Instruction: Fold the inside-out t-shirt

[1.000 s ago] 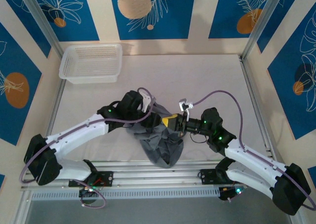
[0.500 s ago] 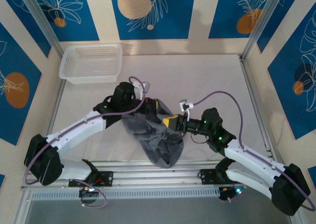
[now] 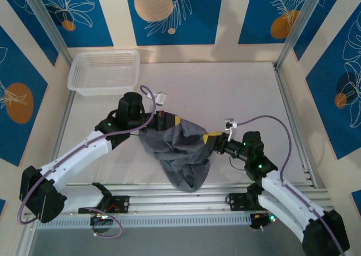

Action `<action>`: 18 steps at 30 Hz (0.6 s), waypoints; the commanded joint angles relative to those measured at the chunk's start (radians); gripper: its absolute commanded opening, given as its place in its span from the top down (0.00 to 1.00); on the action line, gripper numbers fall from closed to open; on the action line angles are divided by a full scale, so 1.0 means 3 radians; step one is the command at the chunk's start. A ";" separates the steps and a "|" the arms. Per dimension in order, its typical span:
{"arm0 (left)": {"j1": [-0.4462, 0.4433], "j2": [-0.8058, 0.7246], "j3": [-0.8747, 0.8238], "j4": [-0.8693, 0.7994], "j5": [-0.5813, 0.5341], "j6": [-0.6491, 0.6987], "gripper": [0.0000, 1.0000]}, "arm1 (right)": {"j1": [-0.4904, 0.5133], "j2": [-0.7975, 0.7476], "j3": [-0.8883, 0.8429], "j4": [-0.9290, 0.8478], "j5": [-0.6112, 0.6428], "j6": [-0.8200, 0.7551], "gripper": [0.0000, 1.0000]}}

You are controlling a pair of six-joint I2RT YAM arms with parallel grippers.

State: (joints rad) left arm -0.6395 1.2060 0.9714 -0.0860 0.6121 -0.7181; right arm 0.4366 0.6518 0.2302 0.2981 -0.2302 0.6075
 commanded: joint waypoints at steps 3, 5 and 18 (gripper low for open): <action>0.0020 0.0095 0.0078 0.0159 0.0170 -0.0097 1.00 | 0.0550 -0.0489 0.0213 -0.0114 0.0742 -0.0917 0.63; 0.0020 0.0106 0.0088 0.0156 0.0164 -0.0099 1.00 | 0.0937 -0.0527 0.0256 0.0028 0.1102 -0.1390 0.64; 0.0020 0.0124 0.0094 0.0163 -0.0029 -0.0255 1.00 | 0.1796 0.0990 0.1571 -0.0753 0.2185 -0.0110 0.66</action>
State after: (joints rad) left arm -0.6395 1.2396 0.9714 -0.0647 0.6170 -0.7799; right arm 0.9920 0.9154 0.6460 0.2096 0.3351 0.3496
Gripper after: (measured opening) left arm 0.050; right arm 0.345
